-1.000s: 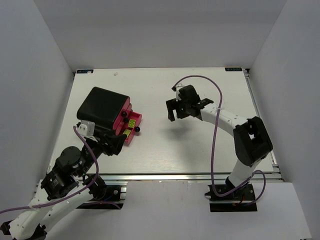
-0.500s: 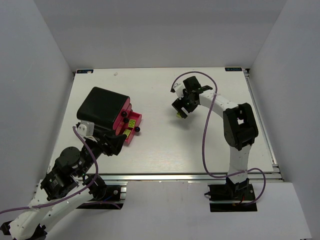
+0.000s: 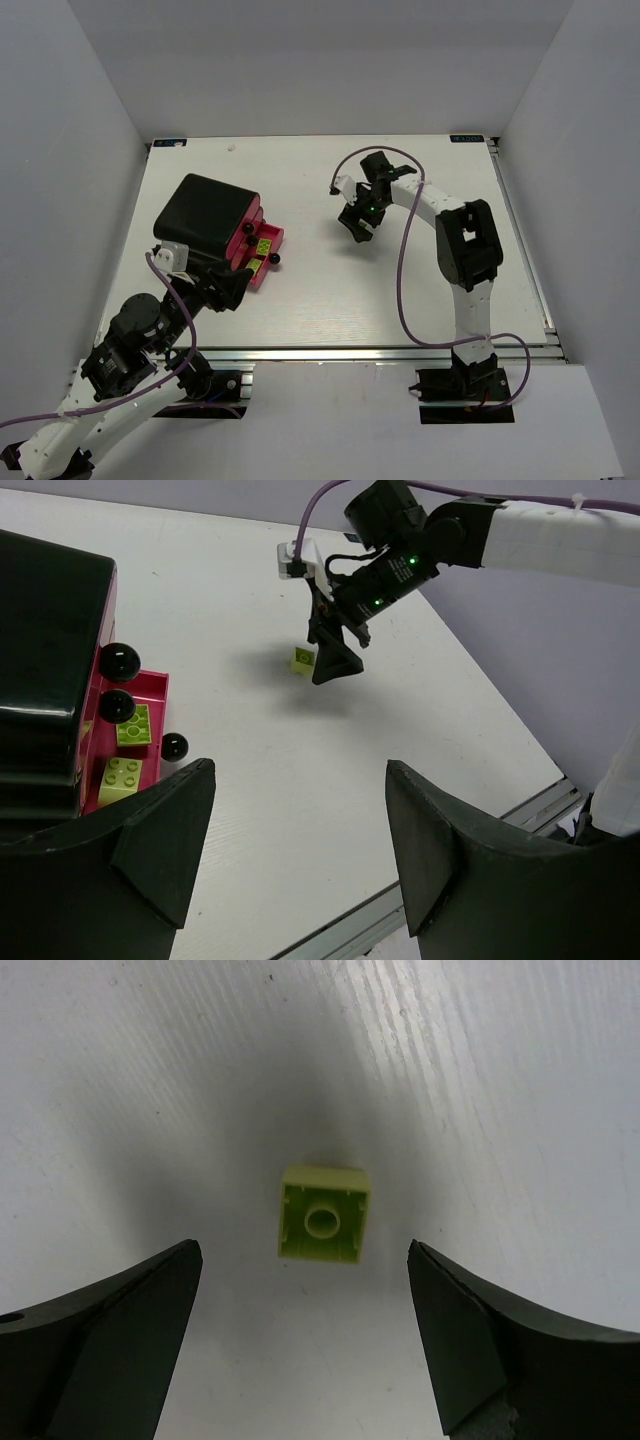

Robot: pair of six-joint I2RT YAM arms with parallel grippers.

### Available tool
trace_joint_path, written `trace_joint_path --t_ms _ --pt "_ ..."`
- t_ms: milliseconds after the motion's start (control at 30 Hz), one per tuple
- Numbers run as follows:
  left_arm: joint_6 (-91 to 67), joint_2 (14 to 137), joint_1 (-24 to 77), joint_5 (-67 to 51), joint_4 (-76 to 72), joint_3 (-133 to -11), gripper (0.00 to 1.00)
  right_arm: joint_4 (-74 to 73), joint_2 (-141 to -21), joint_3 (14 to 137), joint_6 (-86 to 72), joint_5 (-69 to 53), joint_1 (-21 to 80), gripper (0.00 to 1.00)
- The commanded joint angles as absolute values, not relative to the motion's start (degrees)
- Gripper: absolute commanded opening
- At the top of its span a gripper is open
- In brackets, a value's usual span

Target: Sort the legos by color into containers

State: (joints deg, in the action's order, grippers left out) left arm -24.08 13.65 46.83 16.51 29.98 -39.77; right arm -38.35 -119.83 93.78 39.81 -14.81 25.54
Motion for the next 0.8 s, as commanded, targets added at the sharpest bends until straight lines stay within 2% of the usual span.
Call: trace_joint_path --t_ms 0,167,233,400,433,600,767 --pt "-24.3 14.1 46.5 16.3 30.1 -39.1 0.79 -40.0 -122.7 96.8 40.9 -16.8 25.8 0.89" --pt "-24.3 14.1 46.5 16.5 30.2 -39.1 0.79 -34.7 -123.2 95.8 38.1 -13.5 25.8 0.84" --pt "-24.3 14.1 46.5 16.6 30.2 -39.2 0.79 -34.3 -123.4 95.8 37.5 -13.4 25.8 0.76" --pt "-24.4 14.1 46.5 16.5 30.3 -39.2 0.79 -34.4 -122.6 95.3 37.5 -14.4 25.8 0.29" --pt "-24.4 14.1 46.5 16.5 30.2 -39.1 0.79 -34.2 -122.3 94.9 37.5 -14.3 25.8 0.23" --pt "-24.4 14.1 46.5 16.5 30.1 -39.1 0.79 -35.4 -118.0 93.9 37.4 -18.4 28.2 0.10" --pt "-24.3 13.6 46.5 17.0 30.3 -39.3 0.79 -38.0 -113.7 96.2 32.9 -31.3 34.7 0.09"
